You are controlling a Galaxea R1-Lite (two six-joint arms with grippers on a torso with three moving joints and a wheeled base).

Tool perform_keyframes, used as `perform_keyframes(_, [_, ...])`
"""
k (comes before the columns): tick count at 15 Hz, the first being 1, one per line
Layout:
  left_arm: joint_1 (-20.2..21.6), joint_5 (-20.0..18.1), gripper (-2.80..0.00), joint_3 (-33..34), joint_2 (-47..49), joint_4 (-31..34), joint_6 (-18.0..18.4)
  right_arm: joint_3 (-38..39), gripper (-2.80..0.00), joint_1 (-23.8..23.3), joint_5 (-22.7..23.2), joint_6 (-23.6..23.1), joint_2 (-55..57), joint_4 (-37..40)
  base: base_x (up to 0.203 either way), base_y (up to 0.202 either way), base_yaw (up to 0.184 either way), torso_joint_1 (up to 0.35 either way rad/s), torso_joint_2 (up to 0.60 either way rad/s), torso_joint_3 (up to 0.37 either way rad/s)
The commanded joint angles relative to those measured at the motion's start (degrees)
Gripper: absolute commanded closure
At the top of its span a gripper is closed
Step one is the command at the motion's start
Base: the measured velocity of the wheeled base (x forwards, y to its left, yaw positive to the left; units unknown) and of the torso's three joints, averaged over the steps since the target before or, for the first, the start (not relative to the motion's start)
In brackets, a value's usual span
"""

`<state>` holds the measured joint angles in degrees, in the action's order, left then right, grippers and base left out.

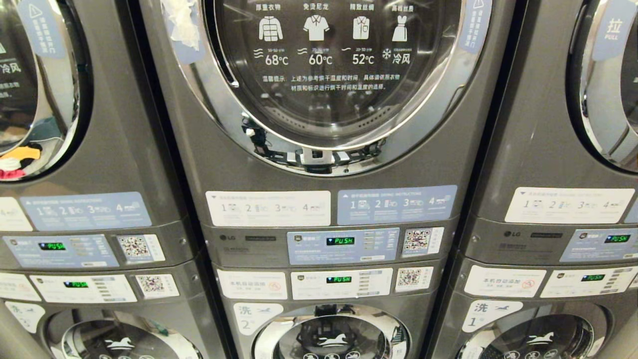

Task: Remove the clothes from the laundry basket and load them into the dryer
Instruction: Take the clothes out of the basket

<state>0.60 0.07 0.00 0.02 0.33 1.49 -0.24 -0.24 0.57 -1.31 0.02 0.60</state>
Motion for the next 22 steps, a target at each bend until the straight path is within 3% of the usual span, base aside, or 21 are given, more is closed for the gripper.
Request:
perform_keyframes(1, [0.0,0.0,0.00,0.0,0.0,0.0,0.0,0.0,0.00,0.0,0.0,0.4,0.0,0.0,0.000,0.000,0.000,-0.059,0.13,0.073])
perform_keyframes(22, [0.0,0.0,0.00,0.0,0.0,0.0,0.1,0.2,0.00,0.0,-0.4,1.1,0.0,-0.8,0.000,0.000,0.000,-0.057,0.12,0.065])
